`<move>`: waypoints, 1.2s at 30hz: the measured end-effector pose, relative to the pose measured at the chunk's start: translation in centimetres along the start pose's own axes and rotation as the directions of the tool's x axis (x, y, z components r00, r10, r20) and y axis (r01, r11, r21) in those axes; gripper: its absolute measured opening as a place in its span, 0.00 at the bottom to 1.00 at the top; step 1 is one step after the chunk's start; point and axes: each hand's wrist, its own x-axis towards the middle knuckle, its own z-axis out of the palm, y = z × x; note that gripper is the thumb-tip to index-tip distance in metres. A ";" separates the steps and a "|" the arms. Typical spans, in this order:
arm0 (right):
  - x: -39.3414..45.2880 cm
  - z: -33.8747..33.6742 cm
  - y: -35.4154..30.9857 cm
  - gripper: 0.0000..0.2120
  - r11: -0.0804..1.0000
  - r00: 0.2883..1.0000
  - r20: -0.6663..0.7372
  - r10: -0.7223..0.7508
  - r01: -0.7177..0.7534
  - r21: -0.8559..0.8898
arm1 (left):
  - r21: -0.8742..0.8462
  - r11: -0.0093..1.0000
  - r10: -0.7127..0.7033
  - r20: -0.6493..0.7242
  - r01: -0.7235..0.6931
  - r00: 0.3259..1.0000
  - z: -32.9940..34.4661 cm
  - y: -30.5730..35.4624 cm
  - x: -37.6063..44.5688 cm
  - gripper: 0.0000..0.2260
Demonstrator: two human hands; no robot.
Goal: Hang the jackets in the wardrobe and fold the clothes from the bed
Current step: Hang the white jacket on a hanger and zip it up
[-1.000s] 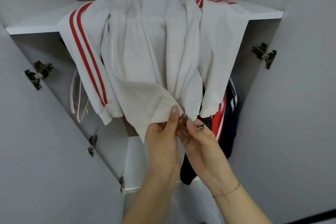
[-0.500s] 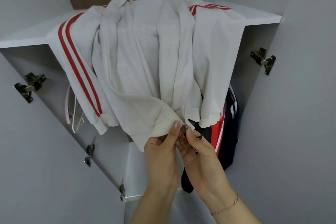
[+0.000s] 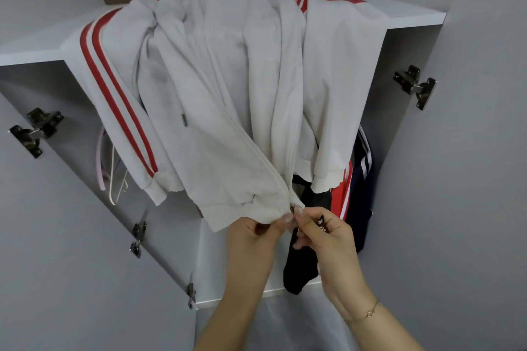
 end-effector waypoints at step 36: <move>11.4 9.7 -17.5 0.11 0.938 0.839 0.472 0.271 -0.122 -0.323 | 0.751 0.601 0.374 0.037 -0.273 0.927 -1.3 8.2 11.2 0.17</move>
